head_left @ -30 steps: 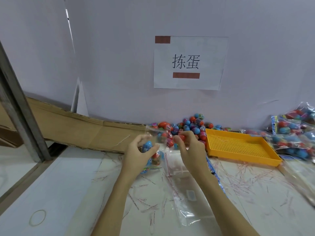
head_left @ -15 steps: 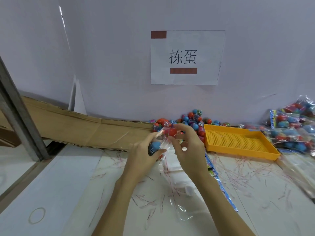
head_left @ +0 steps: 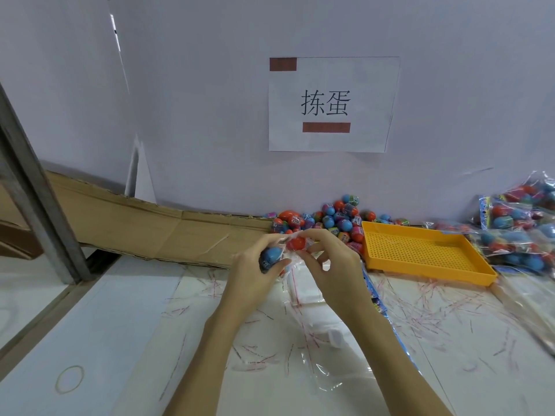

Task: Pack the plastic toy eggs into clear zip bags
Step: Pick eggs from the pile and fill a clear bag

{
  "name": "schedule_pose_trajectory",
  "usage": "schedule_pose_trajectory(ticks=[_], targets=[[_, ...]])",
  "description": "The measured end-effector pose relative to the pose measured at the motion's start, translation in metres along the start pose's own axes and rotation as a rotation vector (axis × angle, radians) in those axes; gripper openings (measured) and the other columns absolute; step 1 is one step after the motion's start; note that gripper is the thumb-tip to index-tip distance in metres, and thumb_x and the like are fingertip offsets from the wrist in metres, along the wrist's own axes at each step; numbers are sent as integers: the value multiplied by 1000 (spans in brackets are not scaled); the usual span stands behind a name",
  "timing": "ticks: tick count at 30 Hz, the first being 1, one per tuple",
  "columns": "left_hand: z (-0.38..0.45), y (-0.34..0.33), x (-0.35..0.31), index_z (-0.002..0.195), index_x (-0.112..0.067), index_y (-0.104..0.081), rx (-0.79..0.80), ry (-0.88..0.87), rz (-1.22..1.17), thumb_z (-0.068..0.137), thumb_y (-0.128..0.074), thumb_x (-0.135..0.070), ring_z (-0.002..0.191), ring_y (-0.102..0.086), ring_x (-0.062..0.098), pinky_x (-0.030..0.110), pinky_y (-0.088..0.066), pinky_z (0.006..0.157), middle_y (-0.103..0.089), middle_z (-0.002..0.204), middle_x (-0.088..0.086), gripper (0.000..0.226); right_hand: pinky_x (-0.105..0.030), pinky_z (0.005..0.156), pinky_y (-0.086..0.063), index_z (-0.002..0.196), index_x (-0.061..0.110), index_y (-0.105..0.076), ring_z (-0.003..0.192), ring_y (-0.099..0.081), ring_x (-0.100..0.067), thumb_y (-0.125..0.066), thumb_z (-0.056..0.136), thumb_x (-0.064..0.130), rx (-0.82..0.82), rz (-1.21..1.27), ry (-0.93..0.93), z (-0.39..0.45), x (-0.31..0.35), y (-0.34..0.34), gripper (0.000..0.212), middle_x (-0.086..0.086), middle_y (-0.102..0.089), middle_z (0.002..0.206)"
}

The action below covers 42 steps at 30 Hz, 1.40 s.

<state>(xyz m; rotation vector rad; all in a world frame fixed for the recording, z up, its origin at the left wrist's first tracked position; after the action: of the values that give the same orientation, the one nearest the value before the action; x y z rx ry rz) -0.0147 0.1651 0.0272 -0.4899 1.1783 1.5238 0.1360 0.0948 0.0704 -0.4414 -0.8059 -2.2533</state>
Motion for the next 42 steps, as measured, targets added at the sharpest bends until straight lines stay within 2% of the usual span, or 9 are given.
schedule_pose_trajectory(ticks=[3,8,15,22,25,28,33,37,42], targets=[[0,-1,0,132,-42,-61,27,17,-30,91,-78,-22,105,-58,-15,2,-49,80,-58,113,-37,49,-11,67,-53,110,23,-68,84,-65,-4,-72,91,22,36,-3,-7,0,-2,-3,20,15,-56,108],[-1,-3,-5,132,-44,-58,89,44,-97,94,-71,-25,103,-55,-27,1,-49,71,-61,121,-24,44,-9,66,-51,112,30,-65,84,-65,-4,-76,88,9,54,65,-61,2,-2,-3,34,13,-64,106],[-2,-1,-9,143,-26,-59,88,60,-89,92,-73,-27,132,-57,13,37,-53,107,-63,138,-8,53,-9,68,-51,111,30,-66,91,-64,-2,-70,93,5,98,89,-114,0,-4,-2,31,16,-65,107],[-6,-5,-17,139,-28,-59,106,44,-99,86,-74,-32,118,-63,9,16,-56,94,-67,125,-13,55,-12,71,-50,127,25,-68,100,-58,-5,-65,99,21,144,107,-94,-4,-4,-15,29,13,-60,113],[-4,-2,-15,141,-22,-61,76,48,-106,89,-78,-22,120,-65,13,31,-58,99,-70,128,-8,55,-9,74,-46,136,33,-59,102,-53,5,-66,98,31,191,19,-96,-6,-5,-23,39,23,-54,117],[-4,0,-15,138,-25,-64,55,55,-139,86,-80,-27,119,-67,12,34,-59,98,-72,124,-10,54,-9,72,-46,124,37,-56,98,-57,5,-66,97,33,159,-2,-138,-4,-4,-22,29,31,-58,109],[-5,1,-16,132,-29,-66,41,59,-139,81,-83,-35,112,-69,6,29,-60,94,-74,115,-18,54,-11,67,-48,103,25,-69,93,-62,-2,-65,98,14,89,62,-141,-5,-6,-11,13,19,-66,97],[-4,1,-14,129,-29,-67,39,67,-167,80,-83,-37,112,-70,6,32,-61,94,-76,113,-15,52,-8,76,-47,108,20,-74,104,-55,-3,-60,101,14,146,29,-191,-8,-14,-19,17,6,-59,113],[-1,9,-1,121,-26,-71,-59,158,-309,81,-84,-34,109,-72,11,34,-62,89,-78,109,-13,43,-11,105,-32,125,30,-69,133,-37,-5,-63,100,23,89,-20,-222,-7,-15,-11,27,8,-45,143]])
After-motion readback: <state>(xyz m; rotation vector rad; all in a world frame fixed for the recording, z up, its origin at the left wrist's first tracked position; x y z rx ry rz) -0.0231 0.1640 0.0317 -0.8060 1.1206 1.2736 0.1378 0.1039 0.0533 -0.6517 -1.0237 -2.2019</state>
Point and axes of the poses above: each hand's wrist, its own z-axis towards the middle knuckle, its own y-axis out of the back of the hand, x = y × z, the point moved 9 cm from there along z, towards the middle knuckle
